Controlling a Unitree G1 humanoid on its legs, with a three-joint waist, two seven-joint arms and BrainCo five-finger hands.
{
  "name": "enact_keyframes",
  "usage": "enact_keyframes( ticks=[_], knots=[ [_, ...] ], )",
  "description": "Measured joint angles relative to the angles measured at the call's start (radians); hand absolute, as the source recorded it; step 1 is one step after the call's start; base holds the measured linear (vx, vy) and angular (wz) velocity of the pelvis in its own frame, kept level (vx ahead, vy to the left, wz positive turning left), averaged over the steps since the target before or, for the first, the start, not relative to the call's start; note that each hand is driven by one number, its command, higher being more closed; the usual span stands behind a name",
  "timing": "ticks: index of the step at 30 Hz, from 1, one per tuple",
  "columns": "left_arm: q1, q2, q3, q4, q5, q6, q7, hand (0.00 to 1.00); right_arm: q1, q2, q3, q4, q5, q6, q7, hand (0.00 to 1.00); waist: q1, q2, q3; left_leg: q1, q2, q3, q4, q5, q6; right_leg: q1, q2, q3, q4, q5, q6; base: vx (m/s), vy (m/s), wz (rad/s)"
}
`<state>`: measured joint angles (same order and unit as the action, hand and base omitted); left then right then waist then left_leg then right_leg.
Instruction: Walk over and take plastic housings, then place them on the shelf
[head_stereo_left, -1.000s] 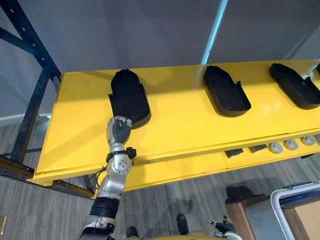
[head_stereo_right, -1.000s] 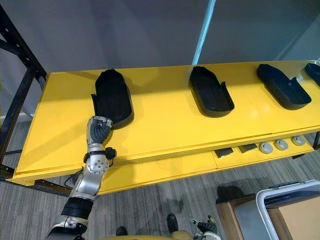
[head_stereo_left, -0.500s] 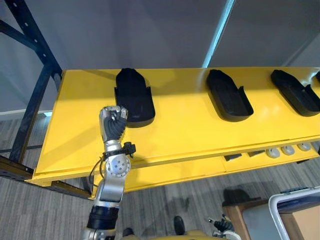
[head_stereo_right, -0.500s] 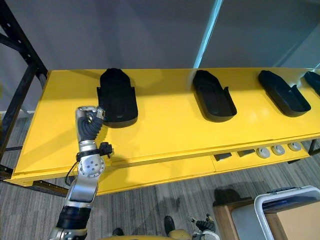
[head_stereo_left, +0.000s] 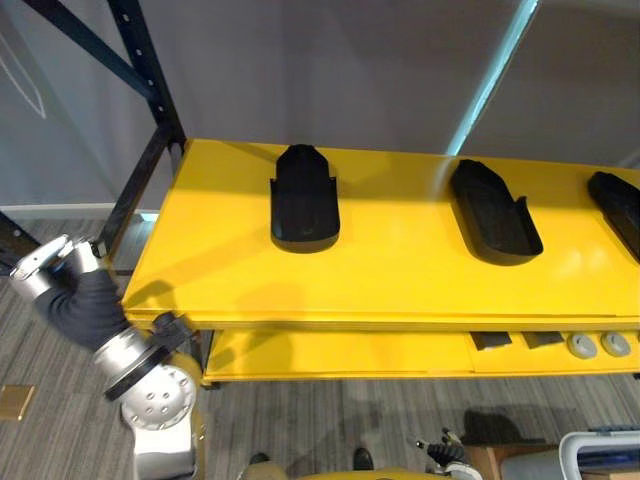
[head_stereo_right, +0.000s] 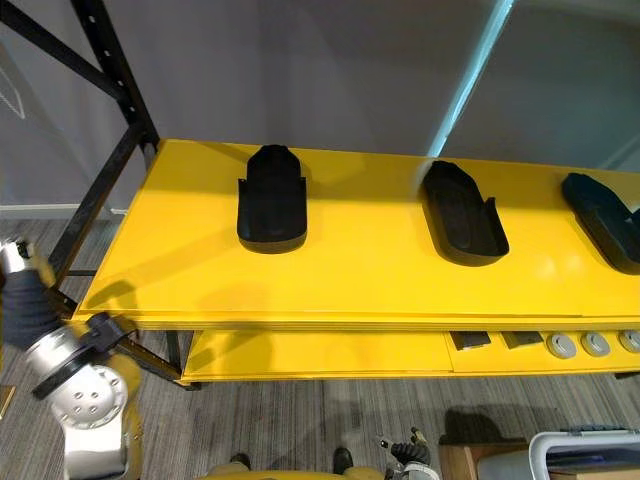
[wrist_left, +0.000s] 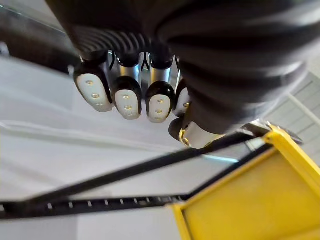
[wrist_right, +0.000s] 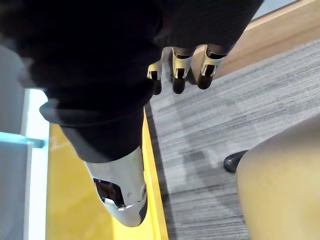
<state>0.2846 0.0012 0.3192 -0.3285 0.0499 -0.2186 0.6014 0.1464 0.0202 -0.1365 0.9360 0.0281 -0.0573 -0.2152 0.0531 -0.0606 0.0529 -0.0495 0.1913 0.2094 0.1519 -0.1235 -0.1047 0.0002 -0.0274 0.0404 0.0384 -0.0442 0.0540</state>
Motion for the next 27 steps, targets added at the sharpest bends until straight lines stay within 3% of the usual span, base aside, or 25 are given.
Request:
enact_keyframes(
  ticks=[3,4,7,11,27],
  knots=[
    [0.012,-0.012,0.020,0.182,-0.003,0.057,-0.065,1.00,-0.002,0.003,0.017,-0.021,-0.001,0.000,0.001,0.00,0.010,0.001,0.000,-0.002,0.005,0.000,0.013,-0.001,0.001,0.000,0.004,-0.002,0.005,-0.004,-0.003,-0.02,-0.022,-0.01],
    [0.012,-0.020,0.024,0.259,-0.023,0.079,-0.104,0.00,-0.002,0.002,0.019,-0.023,-0.001,0.002,0.002,0.00,0.014,0.001,0.000,-0.002,0.006,0.001,0.018,-0.003,0.001,0.000,0.006,-0.001,0.009,-0.006,-0.004,-0.04,-0.021,-0.05],
    [0.012,-0.024,0.040,0.503,-0.051,0.128,-0.198,0.00,0.006,0.004,0.019,-0.049,-0.001,0.026,0.004,0.00,0.016,0.007,-0.003,0.007,0.011,0.012,0.027,-0.004,-0.002,0.000,0.001,0.004,0.021,-0.008,-0.006,-0.03,0.010,-0.09],
    [-0.002,-0.019,0.038,0.768,-0.058,0.158,-0.282,0.00,0.014,0.005,0.015,-0.062,-0.001,0.031,0.019,0.00,0.015,0.024,-0.015,0.018,0.008,0.030,0.025,-0.004,-0.002,-0.006,-0.004,0.017,0.032,-0.011,-0.002,-0.03,0.011,-0.12],
    [-0.134,-0.012,0.035,1.133,0.041,0.169,-0.380,0.00,-0.013,-0.008,-0.135,-0.008,0.000,0.036,0.024,0.00,0.006,0.057,-0.021,0.071,-0.019,0.080,-0.062,0.018,-0.010,-0.023,-0.007,0.065,0.006,-0.004,0.009,0.02,0.003,-0.09]
  ],
)
